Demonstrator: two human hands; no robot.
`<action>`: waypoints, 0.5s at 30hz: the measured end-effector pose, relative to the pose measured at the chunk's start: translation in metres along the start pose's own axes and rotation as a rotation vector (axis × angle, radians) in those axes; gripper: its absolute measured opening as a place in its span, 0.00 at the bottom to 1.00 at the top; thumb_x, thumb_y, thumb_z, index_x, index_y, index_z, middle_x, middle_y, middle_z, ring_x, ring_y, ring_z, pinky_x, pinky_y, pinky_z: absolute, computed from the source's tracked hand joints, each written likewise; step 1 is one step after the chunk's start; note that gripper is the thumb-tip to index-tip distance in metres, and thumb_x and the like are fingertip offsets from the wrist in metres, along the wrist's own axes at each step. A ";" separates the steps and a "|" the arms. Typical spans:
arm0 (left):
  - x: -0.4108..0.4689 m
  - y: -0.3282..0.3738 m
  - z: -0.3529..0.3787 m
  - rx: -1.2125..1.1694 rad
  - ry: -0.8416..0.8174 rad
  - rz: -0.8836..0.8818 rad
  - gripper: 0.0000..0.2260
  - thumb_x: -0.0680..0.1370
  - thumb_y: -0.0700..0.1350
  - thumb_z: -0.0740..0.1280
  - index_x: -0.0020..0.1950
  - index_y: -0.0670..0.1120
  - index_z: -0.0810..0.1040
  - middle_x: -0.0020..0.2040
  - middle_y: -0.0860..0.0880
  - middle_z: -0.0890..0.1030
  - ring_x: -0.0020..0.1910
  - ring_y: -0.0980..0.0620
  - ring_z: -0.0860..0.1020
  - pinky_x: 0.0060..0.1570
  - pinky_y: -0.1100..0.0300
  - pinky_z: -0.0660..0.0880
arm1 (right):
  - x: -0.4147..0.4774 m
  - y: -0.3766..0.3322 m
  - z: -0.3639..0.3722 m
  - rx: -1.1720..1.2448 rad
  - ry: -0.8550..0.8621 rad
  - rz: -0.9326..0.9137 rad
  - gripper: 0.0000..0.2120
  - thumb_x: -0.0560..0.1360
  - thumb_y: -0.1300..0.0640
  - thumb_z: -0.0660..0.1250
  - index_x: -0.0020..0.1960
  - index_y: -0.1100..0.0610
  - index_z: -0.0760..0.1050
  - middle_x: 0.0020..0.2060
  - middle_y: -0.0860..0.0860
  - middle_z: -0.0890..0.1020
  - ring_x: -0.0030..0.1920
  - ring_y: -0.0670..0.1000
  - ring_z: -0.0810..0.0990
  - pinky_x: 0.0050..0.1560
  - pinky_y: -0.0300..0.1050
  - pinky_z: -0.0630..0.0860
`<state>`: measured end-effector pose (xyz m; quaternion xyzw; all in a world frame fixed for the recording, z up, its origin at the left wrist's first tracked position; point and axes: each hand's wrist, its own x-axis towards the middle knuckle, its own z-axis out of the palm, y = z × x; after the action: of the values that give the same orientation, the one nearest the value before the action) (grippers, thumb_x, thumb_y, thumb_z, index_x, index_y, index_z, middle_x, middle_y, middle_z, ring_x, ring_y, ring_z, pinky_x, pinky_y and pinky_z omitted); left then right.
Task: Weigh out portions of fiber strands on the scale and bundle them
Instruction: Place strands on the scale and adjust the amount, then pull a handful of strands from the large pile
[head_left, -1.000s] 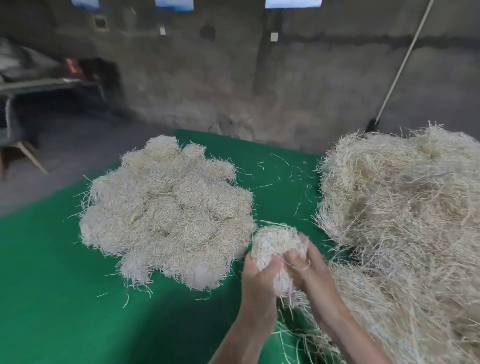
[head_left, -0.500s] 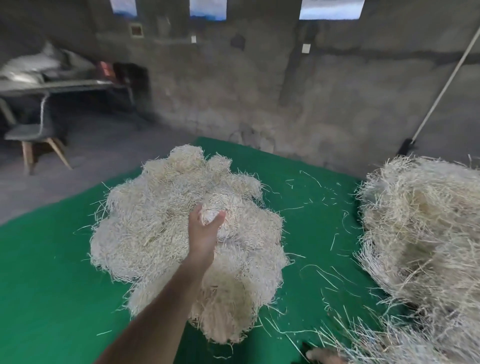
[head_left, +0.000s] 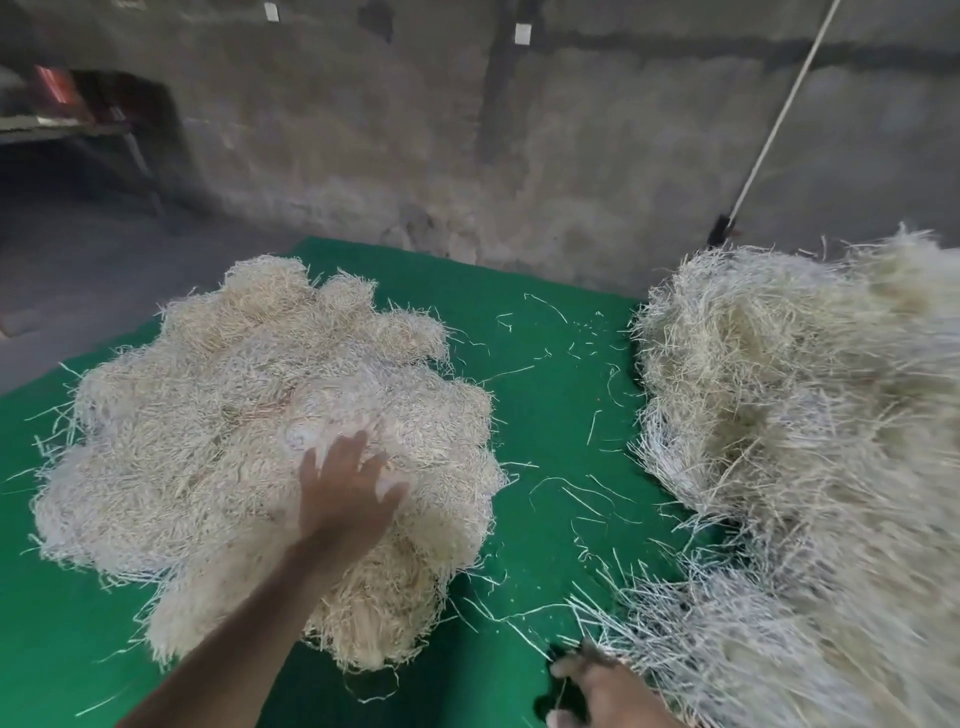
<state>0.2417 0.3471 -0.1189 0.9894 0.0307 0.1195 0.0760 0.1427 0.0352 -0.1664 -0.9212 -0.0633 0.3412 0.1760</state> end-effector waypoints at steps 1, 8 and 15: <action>-0.001 -0.003 0.001 0.037 -0.086 -0.023 0.26 0.79 0.60 0.56 0.74 0.50 0.63 0.77 0.48 0.55 0.76 0.48 0.52 0.72 0.44 0.43 | -0.003 -0.030 0.001 0.046 0.078 0.009 0.20 0.78 0.49 0.60 0.68 0.51 0.64 0.72 0.47 0.63 0.74 0.51 0.59 0.75 0.50 0.50; -0.011 0.017 -0.032 0.066 -0.052 0.015 0.23 0.76 0.56 0.64 0.68 0.48 0.72 0.72 0.42 0.67 0.71 0.41 0.63 0.68 0.33 0.52 | -0.054 -0.024 -0.005 0.181 0.158 -0.028 0.22 0.77 0.50 0.62 0.70 0.50 0.65 0.73 0.51 0.60 0.73 0.55 0.61 0.74 0.55 0.55; -0.081 0.108 -0.063 -0.368 -0.103 0.127 0.30 0.74 0.59 0.52 0.55 0.37 0.80 0.60 0.38 0.78 0.62 0.44 0.74 0.69 0.48 0.63 | -0.112 0.016 -0.024 0.080 0.392 -0.122 0.13 0.77 0.60 0.60 0.61 0.59 0.72 0.62 0.56 0.74 0.63 0.56 0.72 0.64 0.54 0.71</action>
<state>0.1530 0.2436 -0.0605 0.9636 -0.0582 0.0769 0.2495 0.0732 -0.0126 -0.0876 -0.9567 -0.0700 0.1463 0.2418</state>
